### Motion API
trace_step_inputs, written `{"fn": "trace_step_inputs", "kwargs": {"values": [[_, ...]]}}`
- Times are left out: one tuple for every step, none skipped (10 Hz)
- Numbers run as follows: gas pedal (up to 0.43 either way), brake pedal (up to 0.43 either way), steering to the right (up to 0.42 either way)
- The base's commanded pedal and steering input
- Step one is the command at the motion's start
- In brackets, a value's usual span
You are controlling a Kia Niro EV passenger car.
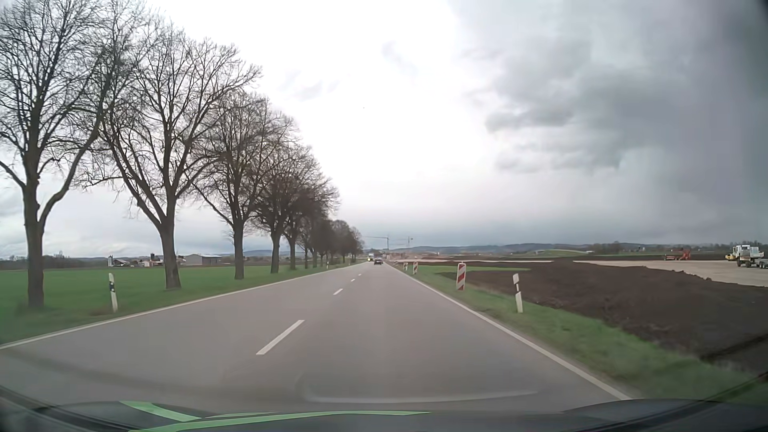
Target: Follow the waypoints while adhering to traffic rules and regulations
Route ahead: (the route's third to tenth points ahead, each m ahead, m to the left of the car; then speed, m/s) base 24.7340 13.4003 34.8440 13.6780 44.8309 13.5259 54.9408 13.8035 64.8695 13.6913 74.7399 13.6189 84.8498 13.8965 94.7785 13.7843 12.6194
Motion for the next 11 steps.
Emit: {"fn": "trace_step_inputs", "kwargs": {"values": [[0.11, 0.0, 0.0], [0.11, 0.0, 0.0], [0.11, 0.0, -0.001], [0.11, 0.0, 0.0], [0.11, 0.0, -0.001], [0.11, 0.0, 0.0], [0.11, 0.0, -0.001], [0.11, 0.0, -0.001], [0.11, 0.0, -0.001], [0.11, 0.0, -0.001], [0.11, 0.0, -0.001]]}}
